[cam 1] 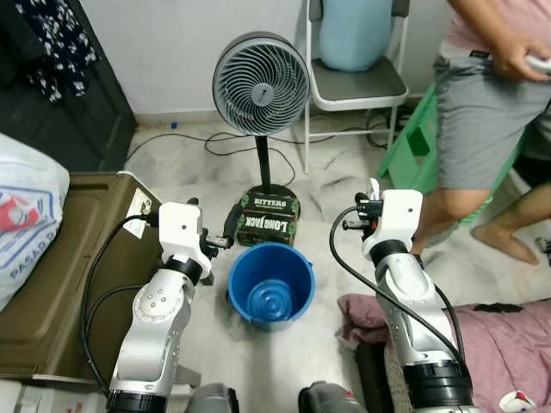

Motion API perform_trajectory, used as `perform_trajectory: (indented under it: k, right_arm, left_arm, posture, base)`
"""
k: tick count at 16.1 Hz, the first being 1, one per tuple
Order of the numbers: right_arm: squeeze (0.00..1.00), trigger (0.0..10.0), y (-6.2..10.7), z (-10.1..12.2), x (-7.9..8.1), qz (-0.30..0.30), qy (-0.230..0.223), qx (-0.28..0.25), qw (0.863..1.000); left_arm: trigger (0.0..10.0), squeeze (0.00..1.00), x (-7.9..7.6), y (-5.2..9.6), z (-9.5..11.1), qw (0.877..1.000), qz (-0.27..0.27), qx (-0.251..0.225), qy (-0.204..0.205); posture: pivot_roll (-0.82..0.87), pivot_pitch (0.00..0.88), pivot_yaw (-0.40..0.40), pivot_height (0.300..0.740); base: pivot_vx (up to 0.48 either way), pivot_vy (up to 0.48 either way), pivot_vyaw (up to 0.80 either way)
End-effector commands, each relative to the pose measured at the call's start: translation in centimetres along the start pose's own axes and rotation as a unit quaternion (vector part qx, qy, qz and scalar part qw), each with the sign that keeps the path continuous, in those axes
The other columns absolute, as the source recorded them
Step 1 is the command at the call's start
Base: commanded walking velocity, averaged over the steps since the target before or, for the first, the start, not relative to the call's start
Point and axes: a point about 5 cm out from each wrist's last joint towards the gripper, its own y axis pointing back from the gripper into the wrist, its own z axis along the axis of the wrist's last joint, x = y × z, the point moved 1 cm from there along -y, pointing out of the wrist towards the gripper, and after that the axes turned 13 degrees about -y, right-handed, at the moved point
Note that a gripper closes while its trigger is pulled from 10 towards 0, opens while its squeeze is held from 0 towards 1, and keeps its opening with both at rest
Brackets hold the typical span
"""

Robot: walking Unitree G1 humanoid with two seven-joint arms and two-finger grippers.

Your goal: Clean up the room

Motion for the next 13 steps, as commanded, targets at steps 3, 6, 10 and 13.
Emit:
perform_trajectory:
  k: [3, 6, 10, 13]
  right_arm:
    - [0.00, 10.0, -0.36, -0.03, 0.49, 0.003, -0.002, -0.002, 1.000]
    - [0.00, 10.0, -0.36, -0.48, 0.19, -0.013, -0.001, 0.012, 1.000]
    - [0.00, 10.0, -0.27, -0.59, 0.08, -0.019, -0.004, 0.011, 1.000]
    - [0.00, 10.0, -0.12, -0.91, 0.06, -0.024, -0.006, 0.017, 1.000]
  left_arm:
    - [10.0, 0.00, 0.48, 0.24, -0.18, 1.000, 0.011, 0.005, -0.007]
    - [10.0, 0.00, 0.62, 0.47, -0.18, 1.000, 0.008, 0.007, -0.013]
    - [10.0, 0.00, 0.50, 0.56, -0.18, 1.000, -0.011, 0.006, -0.015]
    - [10.0, 0.00, 0.24, 0.86, -0.05, 0.999, -0.034, -0.001, -0.033]
  posture:
    - [-0.06, 0.099, 0.042, 0.740]
    - [-0.06, 0.099, 0.041, 0.740]
    - [-0.06, 0.099, 0.046, 0.740]
    - [-0.05, 0.109, 0.047, 0.740]
  base:
    - [0.000, 0.000, 0.00]
    - [0.000, 0.000, -0.53]
    - [0.000, 0.000, -0.80]
    - [0.000, 0.000, -0.80]
